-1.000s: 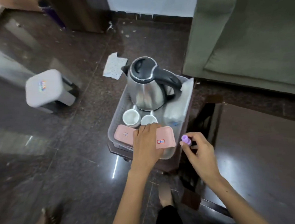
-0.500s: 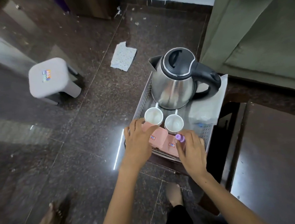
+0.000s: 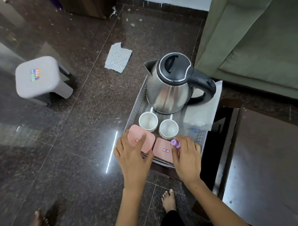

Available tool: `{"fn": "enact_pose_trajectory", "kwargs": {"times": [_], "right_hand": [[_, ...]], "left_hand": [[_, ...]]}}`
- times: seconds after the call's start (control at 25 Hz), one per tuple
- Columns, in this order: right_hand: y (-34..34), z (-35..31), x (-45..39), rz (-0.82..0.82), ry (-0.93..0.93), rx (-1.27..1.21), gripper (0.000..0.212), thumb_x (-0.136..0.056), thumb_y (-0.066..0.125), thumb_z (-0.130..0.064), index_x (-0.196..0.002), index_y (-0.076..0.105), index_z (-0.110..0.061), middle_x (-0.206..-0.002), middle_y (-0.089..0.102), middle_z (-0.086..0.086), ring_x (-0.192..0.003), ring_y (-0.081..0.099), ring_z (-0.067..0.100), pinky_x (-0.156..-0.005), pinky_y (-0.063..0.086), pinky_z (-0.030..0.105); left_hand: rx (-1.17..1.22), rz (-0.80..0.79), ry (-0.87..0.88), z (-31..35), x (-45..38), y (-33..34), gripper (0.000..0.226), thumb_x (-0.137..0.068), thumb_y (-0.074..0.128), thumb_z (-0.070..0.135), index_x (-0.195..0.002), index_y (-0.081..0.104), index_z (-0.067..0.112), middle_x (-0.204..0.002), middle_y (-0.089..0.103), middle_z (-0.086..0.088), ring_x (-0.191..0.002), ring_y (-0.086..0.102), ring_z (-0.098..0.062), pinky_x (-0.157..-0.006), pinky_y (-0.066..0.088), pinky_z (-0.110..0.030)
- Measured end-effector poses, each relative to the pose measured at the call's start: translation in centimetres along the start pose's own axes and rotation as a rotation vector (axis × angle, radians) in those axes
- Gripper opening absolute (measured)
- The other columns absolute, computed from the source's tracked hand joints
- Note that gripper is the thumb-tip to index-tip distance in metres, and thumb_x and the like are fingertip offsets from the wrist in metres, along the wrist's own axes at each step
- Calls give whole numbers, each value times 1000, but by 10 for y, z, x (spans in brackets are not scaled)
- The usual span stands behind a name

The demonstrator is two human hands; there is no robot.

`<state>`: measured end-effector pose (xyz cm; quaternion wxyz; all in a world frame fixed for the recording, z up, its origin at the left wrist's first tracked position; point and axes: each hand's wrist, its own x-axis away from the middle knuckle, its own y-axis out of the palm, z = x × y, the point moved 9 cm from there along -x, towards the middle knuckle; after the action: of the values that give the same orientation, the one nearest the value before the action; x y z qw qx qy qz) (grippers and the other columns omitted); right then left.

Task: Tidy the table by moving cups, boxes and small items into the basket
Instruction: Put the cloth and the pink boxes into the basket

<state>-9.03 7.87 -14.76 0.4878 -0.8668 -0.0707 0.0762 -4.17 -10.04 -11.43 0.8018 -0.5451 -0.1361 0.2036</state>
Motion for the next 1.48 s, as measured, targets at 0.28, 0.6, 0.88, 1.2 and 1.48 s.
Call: {"fn": "enact_pose_trajectory", "kwargs": {"times": [0.28,0.6,0.88,1.2,1.48], "right_hand": [[0,0,-1,13,14,27,16,-86,46,-28,-99,55,-22,-102,60,-4,-87,56,21,-78,37,34],[-6,8,0,108,128,163,32,-83,45,-21,-112,58,-17,-112,57,3,-97,53,23,-90,32,35],[-5,11,1,85,223,217,40,-80,58,-11,-119,50,-11,-122,54,8,-109,51,27,-95,36,39],[-6,4,-1,39,80,180,22,-89,42,-30,-95,61,-23,-103,62,-5,-94,53,21,-88,34,35],[-4,10,16,-112,-141,235,31,-95,38,-37,-92,66,-23,-100,64,-6,-100,55,22,-89,32,34]], "left_hand": [[-1,15,-47,-6,3,2,46,-65,81,33,-109,69,31,-129,49,-16,-116,37,-32,-93,26,-41],[-88,26,-107,3,7,10,43,-72,74,33,-113,61,28,-125,49,-15,-110,44,-36,-90,28,-46],[-135,33,-121,6,9,10,37,-77,70,35,-112,62,27,-126,50,-16,-110,44,-37,-89,23,-43],[-78,38,-120,10,11,7,41,-78,70,34,-117,58,29,-133,45,-17,-117,38,-37,-92,23,-45],[-29,-5,-30,40,30,16,38,-85,59,30,-123,57,29,-137,42,-15,-121,36,-35,-94,23,-45]]}}
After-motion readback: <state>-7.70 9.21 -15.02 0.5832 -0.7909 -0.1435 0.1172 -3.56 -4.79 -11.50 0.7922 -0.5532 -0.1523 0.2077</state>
